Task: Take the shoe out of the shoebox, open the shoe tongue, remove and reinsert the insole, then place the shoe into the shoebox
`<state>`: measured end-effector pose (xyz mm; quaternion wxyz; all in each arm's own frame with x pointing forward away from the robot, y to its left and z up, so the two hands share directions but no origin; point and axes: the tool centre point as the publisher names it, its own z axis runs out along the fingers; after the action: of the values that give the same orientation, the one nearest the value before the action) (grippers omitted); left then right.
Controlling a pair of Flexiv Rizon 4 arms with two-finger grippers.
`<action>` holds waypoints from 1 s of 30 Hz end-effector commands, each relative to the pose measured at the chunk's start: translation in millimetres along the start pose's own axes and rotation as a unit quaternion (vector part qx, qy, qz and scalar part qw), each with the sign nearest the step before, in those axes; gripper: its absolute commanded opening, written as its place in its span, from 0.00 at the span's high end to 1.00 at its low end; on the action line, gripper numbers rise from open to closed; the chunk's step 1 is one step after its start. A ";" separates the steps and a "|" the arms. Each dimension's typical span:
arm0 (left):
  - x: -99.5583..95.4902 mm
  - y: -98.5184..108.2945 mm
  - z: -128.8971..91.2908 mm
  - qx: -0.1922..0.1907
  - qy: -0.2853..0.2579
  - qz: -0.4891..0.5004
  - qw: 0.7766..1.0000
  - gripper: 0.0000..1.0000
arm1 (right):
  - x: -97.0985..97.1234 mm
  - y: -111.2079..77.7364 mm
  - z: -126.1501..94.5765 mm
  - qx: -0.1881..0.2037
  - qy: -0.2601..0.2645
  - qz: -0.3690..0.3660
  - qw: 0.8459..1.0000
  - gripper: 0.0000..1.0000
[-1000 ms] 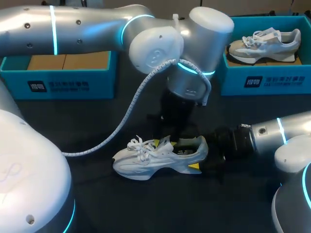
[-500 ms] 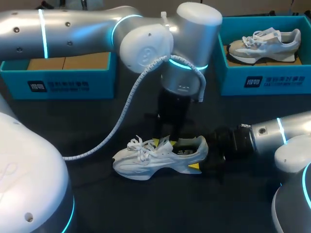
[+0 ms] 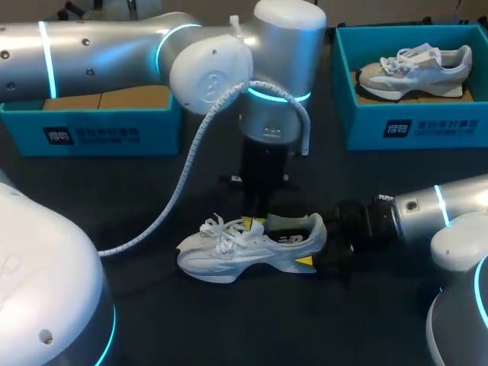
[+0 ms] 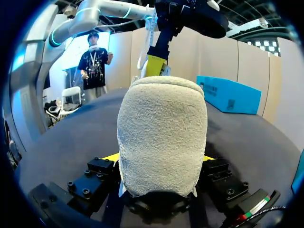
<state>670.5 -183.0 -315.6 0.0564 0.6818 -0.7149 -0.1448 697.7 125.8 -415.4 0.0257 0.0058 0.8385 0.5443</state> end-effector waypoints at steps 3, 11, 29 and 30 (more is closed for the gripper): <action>-27.6 5.8 -3.3 0.003 0.091 -0.010 0.996 1.00 | 3.6 -3.4 3.9 0.002 -0.002 0.000 1.000 1.00; -54.6 5.5 -9.0 0.009 0.176 -0.003 0.984 1.00 | 3.6 -3.4 3.9 0.002 -0.002 0.000 1.000 1.00; -94.0 3.2 17.1 0.003 0.245 0.050 0.968 1.00 | 3.6 -3.4 3.9 0.002 -0.002 0.000 1.000 1.00; -95.5 2.3 19.1 0.004 0.244 0.049 0.969 1.00 | 3.6 -3.4 3.9 0.002 -0.002 0.000 1.000 1.00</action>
<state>670.4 -94.3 -317.8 0.1622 0.6609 -0.7319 -0.0356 697.7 125.8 -415.4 0.0257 0.0058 0.8385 0.5442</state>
